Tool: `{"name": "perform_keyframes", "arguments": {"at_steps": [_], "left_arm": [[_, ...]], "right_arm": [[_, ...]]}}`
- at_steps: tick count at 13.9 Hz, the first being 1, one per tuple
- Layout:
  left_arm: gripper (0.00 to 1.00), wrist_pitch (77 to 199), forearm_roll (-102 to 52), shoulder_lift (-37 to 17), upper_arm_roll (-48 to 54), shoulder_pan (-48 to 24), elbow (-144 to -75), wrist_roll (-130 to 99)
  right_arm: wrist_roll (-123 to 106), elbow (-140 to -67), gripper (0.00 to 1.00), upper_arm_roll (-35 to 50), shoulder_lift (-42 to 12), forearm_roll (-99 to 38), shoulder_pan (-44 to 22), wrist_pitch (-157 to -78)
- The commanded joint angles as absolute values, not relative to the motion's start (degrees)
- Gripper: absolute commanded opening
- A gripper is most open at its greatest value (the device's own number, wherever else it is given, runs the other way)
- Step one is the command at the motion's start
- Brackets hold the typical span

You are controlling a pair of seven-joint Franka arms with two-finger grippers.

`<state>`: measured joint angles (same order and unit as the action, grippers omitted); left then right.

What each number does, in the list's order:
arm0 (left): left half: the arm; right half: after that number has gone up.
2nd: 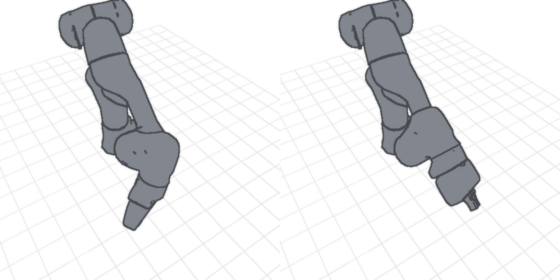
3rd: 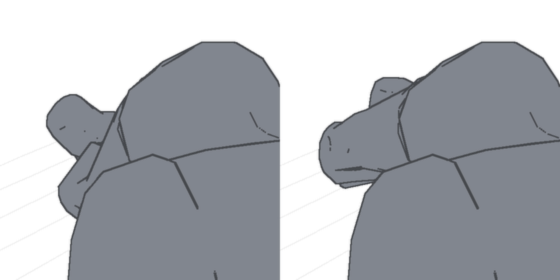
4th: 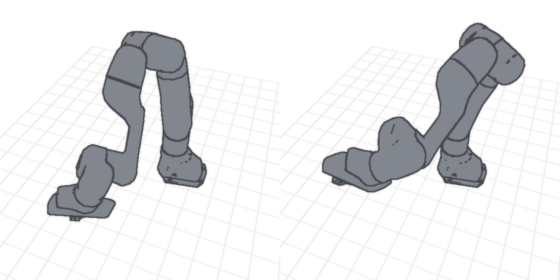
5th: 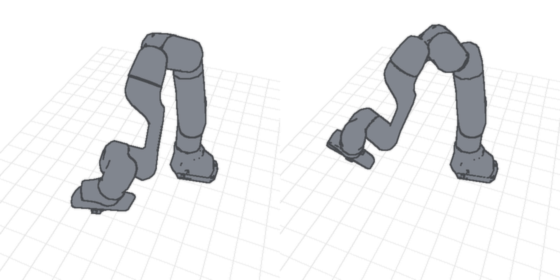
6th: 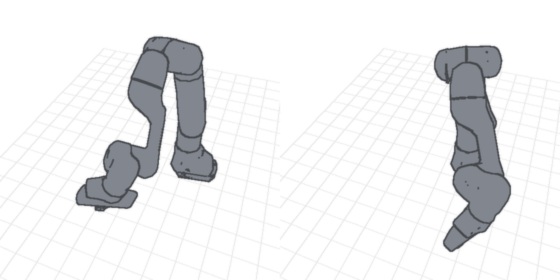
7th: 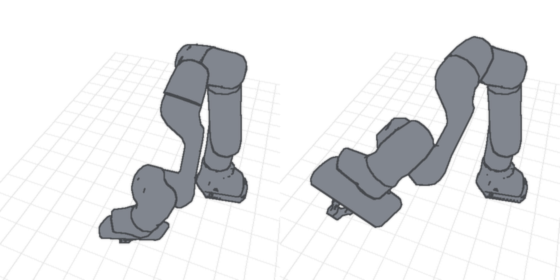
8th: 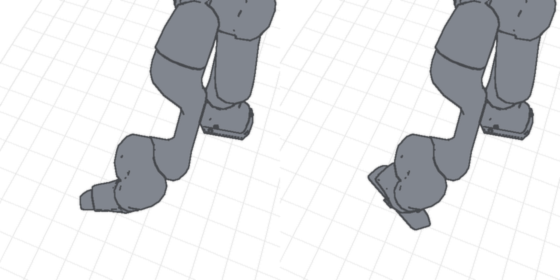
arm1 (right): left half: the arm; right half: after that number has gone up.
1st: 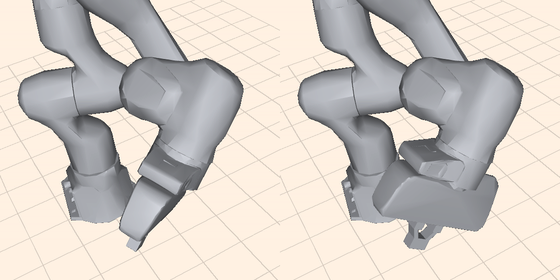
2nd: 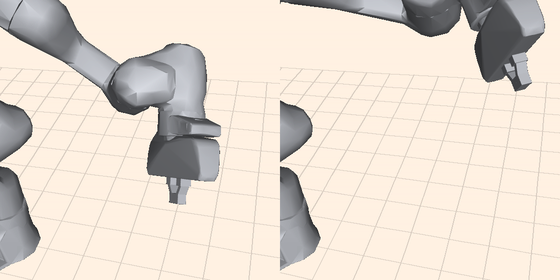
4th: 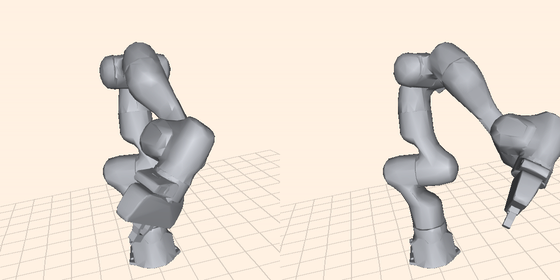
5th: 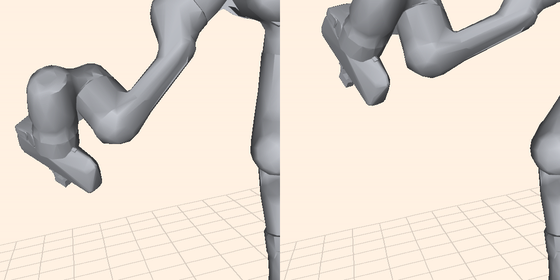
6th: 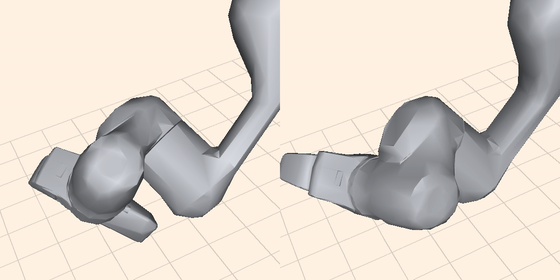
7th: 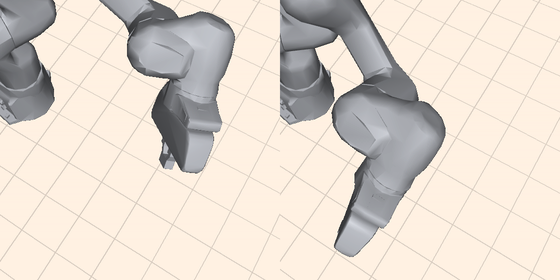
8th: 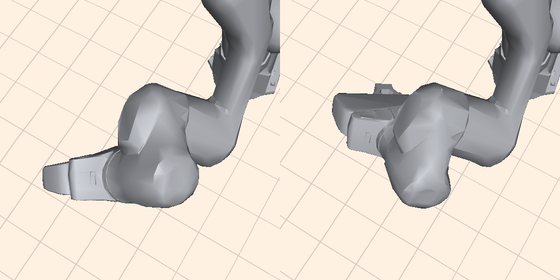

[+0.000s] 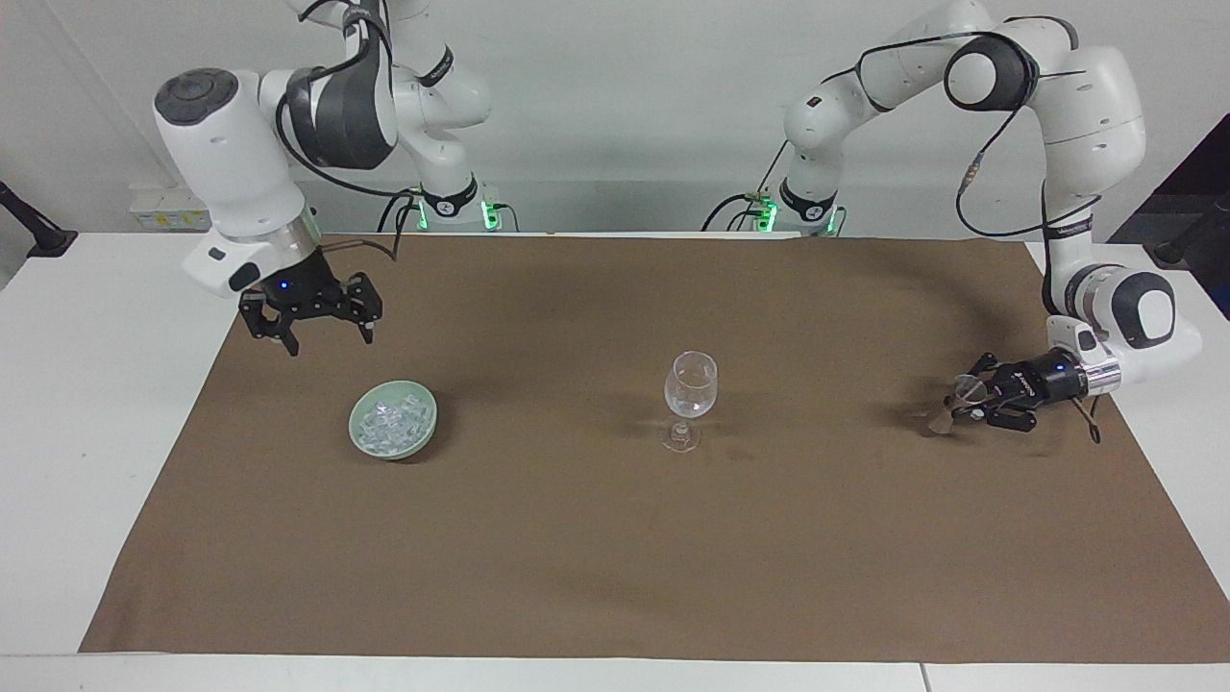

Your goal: Pour wine and add ice with both arms

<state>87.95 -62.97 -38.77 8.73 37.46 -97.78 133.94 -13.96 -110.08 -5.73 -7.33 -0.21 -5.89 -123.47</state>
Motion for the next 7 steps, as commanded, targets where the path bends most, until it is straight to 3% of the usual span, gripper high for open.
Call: {"name": "perform_keyframes", "arguments": {"at_steps": [1,7], "left_arm": [[0.00,87.45,-64.68,-39.55,9.93,38.32,-97.47,132.90],[0.00,93.07,-67.58,-39.73,14.41,39.11,-96.77,128.85]], "right_arm": [[-15.73,-113.37,1.00,-5.45,-8.43,0.61,-5.80,-128.21],[-14.24,-117.06,1.00,-5.36,-10.81,1.23,-5.80,-131.83]]}}
